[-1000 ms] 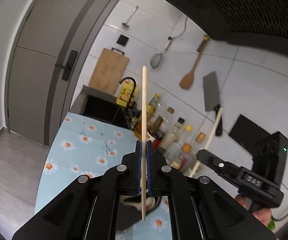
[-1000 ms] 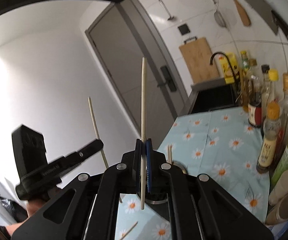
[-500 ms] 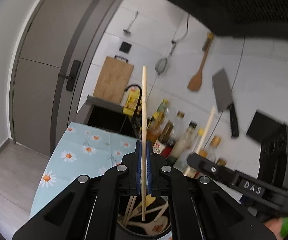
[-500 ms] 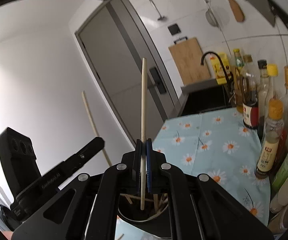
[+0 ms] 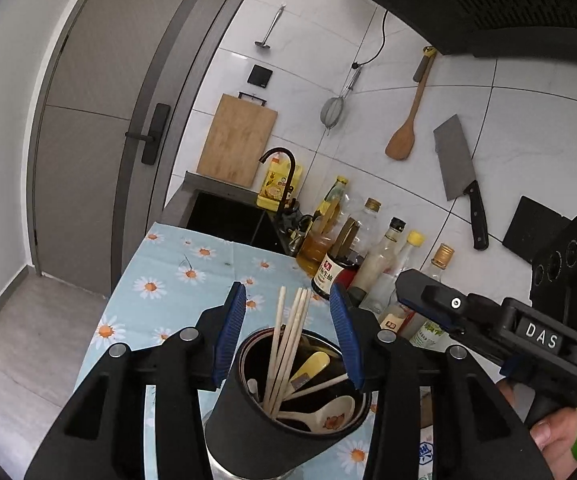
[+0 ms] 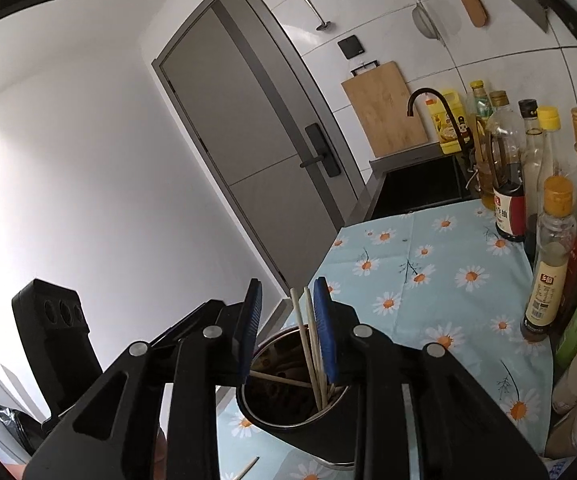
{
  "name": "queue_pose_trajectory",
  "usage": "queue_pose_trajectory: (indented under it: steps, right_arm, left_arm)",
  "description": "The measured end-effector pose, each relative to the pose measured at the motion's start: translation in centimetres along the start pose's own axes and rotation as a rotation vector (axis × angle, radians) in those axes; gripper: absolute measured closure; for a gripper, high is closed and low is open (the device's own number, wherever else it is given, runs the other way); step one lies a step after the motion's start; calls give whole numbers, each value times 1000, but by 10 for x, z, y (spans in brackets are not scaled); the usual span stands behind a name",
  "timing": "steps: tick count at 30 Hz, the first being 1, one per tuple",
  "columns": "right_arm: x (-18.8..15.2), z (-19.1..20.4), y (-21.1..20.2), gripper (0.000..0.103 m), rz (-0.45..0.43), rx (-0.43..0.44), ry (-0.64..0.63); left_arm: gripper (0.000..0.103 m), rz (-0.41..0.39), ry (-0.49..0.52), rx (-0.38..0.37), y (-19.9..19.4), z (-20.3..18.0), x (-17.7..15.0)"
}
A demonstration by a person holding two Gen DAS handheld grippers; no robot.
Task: Organize utensils
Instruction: 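Move the left gripper back to the last chopstick while the right gripper approaches the white spoon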
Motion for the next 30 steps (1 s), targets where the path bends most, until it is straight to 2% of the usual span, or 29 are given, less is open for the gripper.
queue_pose_trajectory:
  steps: [6, 9, 11, 14, 24, 26, 27, 30]
  right_arm:
    - [-1, 11, -13, 63, -12, 6, 7]
    - [-4, 17, -19, 52, -10, 8, 18]
    - [-9, 23, -25, 52, -1, 13, 10]
    - [-22, 31, -34, 45, 36, 9, -14]
    - [-78, 47, -39, 44, 248, 30, -98]
    - [-91, 48, -39, 44, 273, -5, -116]
    - [-95, 47, -39, 41, 278, -7, -112]
    - [-114, 41, -38, 40, 311, 16, -44]
  left_arm:
    - [61, -24, 20, 16, -20, -2, 2]
    - [61, -7, 22, 14, -30, 0, 0]
    - [61, -1, 31, 18, -38, 3, -1]
    - [61, 19, 24, 41, -52, 16, -4]
    - [61, 222, 102, 113, -78, 43, -51]
    - [61, 271, 121, 127, -80, 45, -63]
    - [61, 295, 136, 160, -80, 47, -70]
    - [61, 372, 142, 175, -79, 54, -87]
Point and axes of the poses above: each gripper's, at about its wrist camera, not at the fingertips, and y roughly the way its jaws point, z to its left, x to its top, the point moved 4 cm from there along y, roughly the way its jaws point, and after that the axes turned 10 degrees about x, right-handed, at the moved point
